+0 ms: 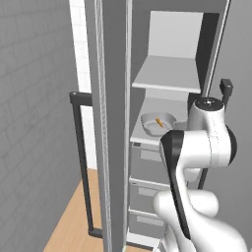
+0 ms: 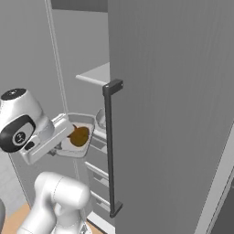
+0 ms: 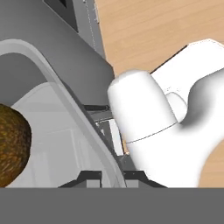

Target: Take the meat container that has the shrimp and place it on the second highest rack of the freezer. Then take the vegetable container that has the tomato and avocado and place it on the highest rack of the freezer.

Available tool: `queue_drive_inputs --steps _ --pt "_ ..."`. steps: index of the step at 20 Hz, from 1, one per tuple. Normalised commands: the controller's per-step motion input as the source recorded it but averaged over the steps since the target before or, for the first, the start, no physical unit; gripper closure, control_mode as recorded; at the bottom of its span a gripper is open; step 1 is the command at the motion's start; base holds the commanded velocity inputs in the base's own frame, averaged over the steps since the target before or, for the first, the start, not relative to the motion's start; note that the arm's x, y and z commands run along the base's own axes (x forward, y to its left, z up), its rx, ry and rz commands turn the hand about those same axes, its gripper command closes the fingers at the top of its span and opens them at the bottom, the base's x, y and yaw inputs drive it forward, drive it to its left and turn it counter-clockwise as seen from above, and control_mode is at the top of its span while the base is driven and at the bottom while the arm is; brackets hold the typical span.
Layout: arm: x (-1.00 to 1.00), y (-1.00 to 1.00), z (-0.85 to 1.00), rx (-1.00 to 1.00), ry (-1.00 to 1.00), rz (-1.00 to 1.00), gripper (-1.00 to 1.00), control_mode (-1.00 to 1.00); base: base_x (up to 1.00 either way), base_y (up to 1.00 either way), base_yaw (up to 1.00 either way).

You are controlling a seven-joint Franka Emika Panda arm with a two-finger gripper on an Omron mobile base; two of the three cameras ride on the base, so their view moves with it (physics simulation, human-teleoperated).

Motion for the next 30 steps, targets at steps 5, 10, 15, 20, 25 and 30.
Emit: queue_drive_inputs --steps 5,10,15,20,25,30 --pt "1.0 0.0 0.81 0.0 0.0 0.01 1.0 -1.0 0.0 0.0 0.0" --pt "1.0 0.0 0.76 0.03 0.06 0.11 1.0 -1.0 0.0 0.0 0.0" --pt "0.88 0.0 0.84 0.0 0.0 0.01 1.0 -1.0 0.0 0.0 0.0" --pt "0.5 0.0 0.33 0.0 0.03 -0.05 1.0 -1.0 0.0 0.0 0.0" --pt "0.95 0.0 -0.08 0.0 0.06 -0.04 1.0 -1.0 0.0 0.0 0.0" --pt "0.45 -0.11 -0.59 -0.01 -0.01 -0.03 1.0 -1.0 0.0 0.0 0.0"
